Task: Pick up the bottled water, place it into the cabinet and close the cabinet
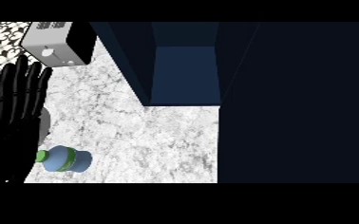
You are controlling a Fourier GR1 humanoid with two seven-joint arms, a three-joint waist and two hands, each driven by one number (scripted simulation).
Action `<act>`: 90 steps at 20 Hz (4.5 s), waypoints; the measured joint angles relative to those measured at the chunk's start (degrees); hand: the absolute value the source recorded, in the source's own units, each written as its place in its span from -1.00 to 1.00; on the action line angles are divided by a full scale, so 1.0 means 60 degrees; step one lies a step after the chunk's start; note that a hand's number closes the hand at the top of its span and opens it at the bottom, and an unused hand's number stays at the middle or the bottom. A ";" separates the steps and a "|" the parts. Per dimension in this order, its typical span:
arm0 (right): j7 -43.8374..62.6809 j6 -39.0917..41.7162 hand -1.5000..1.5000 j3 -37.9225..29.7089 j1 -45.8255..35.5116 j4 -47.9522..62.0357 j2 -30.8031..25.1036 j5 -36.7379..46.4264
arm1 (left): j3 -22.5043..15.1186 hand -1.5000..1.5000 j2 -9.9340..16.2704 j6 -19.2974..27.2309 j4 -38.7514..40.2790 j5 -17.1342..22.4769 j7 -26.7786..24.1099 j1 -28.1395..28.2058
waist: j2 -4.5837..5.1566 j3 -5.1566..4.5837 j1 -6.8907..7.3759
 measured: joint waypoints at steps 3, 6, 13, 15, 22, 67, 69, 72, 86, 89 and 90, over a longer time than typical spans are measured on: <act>0.0099 0.0083 -1.00 -0.0006 0.0447 -0.0318 -0.0002 -0.0043 | 0.0176 -1.00 -0.0219 0.0626 -0.0407 -0.0542 0.0203 0.0317 | 0.0042 -0.0016 0.0040; 0.0228 0.0154 -1.00 0.0064 0.1109 -0.0585 0.0049 -0.0103 | 0.0770 -1.00 -0.0484 0.1524 -0.1076 -0.1169 0.0410 0.1044 | 0.0019 -0.0018 0.0159; 0.0864 0.0908 -1.00 0.0909 0.2703 -0.1721 0.0330 -0.1442 | 0.0145 -1.00 -0.1035 0.4284 -0.2486 -0.0473 0.1437 0.2880 | 0.0014 -0.0033 0.0167; 0.0901 0.1226 -1.00 0.0832 0.3359 -0.2257 0.0179 -0.1864 | -0.0464 -1.00 -0.1083 0.4819 -0.3086 -0.0637 0.1506 0.3568 | 0.0018 -0.0031 0.0122; 0.0953 0.1787 -1.00 0.0656 0.4564 -0.3013 -0.0003 -0.2264 | -0.2584 -1.00 -0.1124 0.5932 -0.3498 -0.0815 0.0570 0.5632 | 0.0038 -0.0031 0.0100; -0.2923 0.4150 -1.00 0.0603 0.9499 -0.3271 0.0019 -0.2010 | 0.0167 -1.00 -0.1082 0.4282 0.3475 0.4042 -0.4286 0.4923 | 0.0087 -0.0055 -0.0077; -0.2952 0.4156 -1.00 0.0614 0.9554 -0.3274 0.0039 -0.1996 | 0.0372 -1.00 -0.1106 0.4185 0.4137 0.4157 -0.4512 0.4444 | 0.0097 -0.0054 -0.0075; -0.3077 0.4212 -1.00 0.0510 0.9775 -0.3318 0.0000 -0.2010 | 0.0846 -1.00 -0.1004 0.3753 0.5023 0.4451 -0.4870 0.3981 | 0.0102 -0.0056 -0.0077; -0.4229 0.4778 -1.00 0.0073 1.0872 -0.3287 0.0069 -0.1990 | 0.2134 -1.00 -0.0883 0.2661 0.8854 0.4955 -0.6770 0.2219 | 0.0114 -0.0054 -0.0079; -0.4302 0.4853 -1.00 -0.0120 1.0865 -0.3271 -0.0002 -0.1993 | 0.2261 -1.00 -0.0924 0.2270 0.9308 0.5132 -0.7017 0.1924 | 0.0116 -0.0053 -0.0055; -0.4427 0.4945 -1.00 -0.0190 1.0957 -0.3253 -0.0013 -0.1991 | 0.2301 -1.00 -0.0924 0.2054 0.9507 0.5227 -0.7062 0.1816 | 0.0112 -0.0053 -0.0068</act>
